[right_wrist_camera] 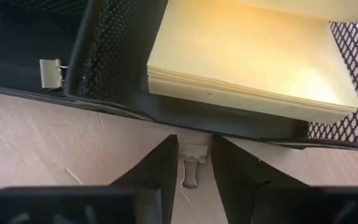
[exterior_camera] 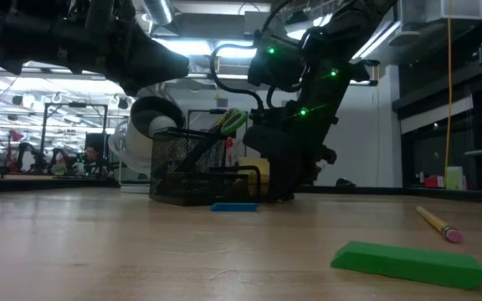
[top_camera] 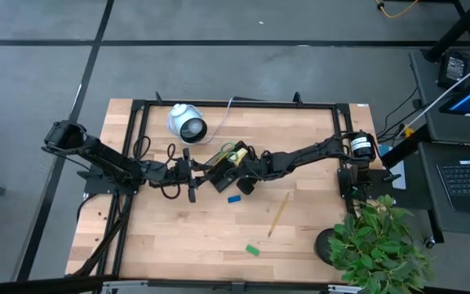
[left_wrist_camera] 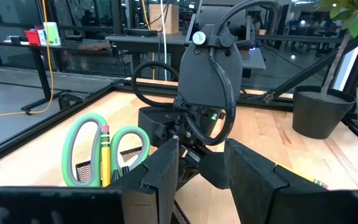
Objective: Pick and place office supplies into organizer
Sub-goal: Put the gold binder clip into the black desk organizer
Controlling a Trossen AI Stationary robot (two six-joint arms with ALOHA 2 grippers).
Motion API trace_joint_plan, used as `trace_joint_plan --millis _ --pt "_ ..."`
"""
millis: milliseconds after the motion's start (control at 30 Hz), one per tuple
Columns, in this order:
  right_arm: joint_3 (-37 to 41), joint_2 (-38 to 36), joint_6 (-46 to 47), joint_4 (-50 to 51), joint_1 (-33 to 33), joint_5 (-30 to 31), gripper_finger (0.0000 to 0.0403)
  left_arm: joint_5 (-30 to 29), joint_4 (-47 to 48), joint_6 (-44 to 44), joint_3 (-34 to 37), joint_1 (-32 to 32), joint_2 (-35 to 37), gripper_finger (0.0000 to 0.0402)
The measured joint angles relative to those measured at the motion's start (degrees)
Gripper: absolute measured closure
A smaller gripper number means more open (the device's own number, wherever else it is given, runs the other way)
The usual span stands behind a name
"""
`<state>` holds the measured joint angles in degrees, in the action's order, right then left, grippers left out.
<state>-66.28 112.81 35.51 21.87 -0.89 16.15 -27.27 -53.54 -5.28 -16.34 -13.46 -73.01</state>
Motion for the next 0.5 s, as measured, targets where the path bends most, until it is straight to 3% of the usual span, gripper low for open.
trace_joint_plan --millis 300,500 --pt "0.0 0.0 -0.6 0.2 -0.2 -0.2 0.0337 0.0 0.0 0.0 0.0 0.0 0.0 0.0277" --pt "0.0 0.0 -1.3 0.3 -0.8 0.0 0.0336 0.0 0.0 0.0 0.0 0.0 0.0 0.0277"
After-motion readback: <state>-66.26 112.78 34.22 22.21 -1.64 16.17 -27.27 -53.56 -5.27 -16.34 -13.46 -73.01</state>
